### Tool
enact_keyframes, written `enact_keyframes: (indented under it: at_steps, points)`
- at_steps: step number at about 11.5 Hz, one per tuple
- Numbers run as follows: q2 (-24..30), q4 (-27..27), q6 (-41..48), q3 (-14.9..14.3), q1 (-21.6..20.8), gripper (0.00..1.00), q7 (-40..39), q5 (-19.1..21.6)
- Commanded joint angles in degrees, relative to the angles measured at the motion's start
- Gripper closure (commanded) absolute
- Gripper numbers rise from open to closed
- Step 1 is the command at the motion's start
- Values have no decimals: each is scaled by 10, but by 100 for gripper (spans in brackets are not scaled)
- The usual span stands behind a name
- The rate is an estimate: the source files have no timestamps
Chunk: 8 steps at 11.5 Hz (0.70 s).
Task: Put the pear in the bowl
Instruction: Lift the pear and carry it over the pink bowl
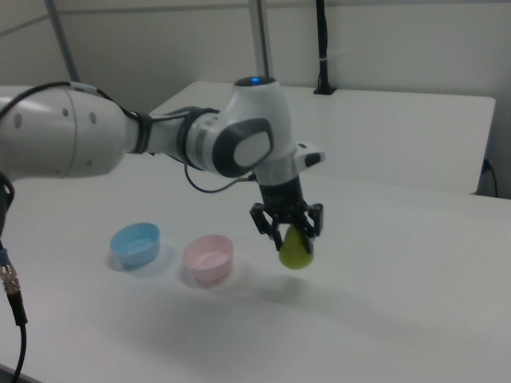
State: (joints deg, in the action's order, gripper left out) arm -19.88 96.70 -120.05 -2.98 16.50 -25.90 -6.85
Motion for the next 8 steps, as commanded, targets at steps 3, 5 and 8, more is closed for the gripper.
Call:
enact_keyframes:
  at_steps: [3,5,8]
  points:
    - [110,78,72,-4,-83,63,114,-4]
    - [112,99,68,-4,-134,63,181,-4]
    - [104,118,56,-3,-173,62,224,-3]
